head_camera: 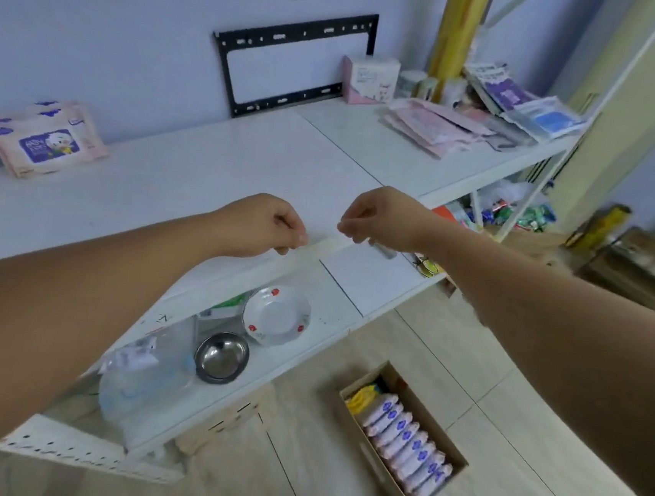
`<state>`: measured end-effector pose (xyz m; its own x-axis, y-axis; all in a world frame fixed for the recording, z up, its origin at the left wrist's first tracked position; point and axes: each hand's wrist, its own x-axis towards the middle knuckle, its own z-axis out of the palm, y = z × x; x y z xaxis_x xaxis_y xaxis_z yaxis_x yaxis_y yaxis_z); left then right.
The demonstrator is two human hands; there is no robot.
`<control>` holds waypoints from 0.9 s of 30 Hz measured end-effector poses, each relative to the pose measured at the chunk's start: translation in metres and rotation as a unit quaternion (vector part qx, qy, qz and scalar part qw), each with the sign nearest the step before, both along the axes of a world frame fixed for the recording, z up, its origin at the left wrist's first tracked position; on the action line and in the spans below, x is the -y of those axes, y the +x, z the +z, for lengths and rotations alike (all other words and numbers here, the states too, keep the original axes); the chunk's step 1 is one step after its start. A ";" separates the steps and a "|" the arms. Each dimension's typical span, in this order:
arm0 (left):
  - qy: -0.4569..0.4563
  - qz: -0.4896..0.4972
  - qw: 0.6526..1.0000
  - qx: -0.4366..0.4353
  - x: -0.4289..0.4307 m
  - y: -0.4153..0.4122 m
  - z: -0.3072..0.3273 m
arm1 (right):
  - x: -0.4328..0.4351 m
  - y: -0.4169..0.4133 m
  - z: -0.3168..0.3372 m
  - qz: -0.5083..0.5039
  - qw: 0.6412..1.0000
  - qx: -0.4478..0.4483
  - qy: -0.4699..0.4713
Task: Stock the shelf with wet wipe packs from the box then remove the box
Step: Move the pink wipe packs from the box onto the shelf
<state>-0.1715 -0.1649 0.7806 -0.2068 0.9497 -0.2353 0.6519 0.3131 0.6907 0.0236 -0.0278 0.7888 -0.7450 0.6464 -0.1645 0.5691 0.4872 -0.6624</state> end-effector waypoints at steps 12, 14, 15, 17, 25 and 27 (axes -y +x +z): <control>-0.106 -0.088 0.990 -0.027 -0.105 0.193 -0.082 | -0.091 0.230 -0.093 -0.059 0.990 0.081 -0.098; -0.131 -0.095 0.986 -0.028 -0.106 0.211 -0.101 | -0.098 0.253 -0.110 -0.055 0.986 0.109 -0.112; -0.143 -0.095 0.985 -0.028 -0.106 0.218 -0.109 | -0.100 0.262 -0.118 -0.053 0.984 0.119 -0.120; -0.167 -0.096 0.981 -0.038 -0.103 0.227 -0.122 | -0.102 0.273 -0.134 -0.048 0.981 0.134 -0.133; -0.229 -0.104 0.967 -0.042 -0.103 0.242 -0.176 | -0.103 0.291 -0.187 -0.044 0.966 0.175 -0.184; -0.243 -0.108 0.964 -0.030 -0.108 0.244 -0.192 | -0.104 0.293 -0.203 -0.057 0.962 0.183 -0.195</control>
<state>0.0725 -0.0570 0.5883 -0.0438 0.7530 -0.6565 0.7720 0.4426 0.4562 0.3166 0.0764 0.5860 -0.5199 0.5558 -0.6487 0.8334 0.1632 -0.5281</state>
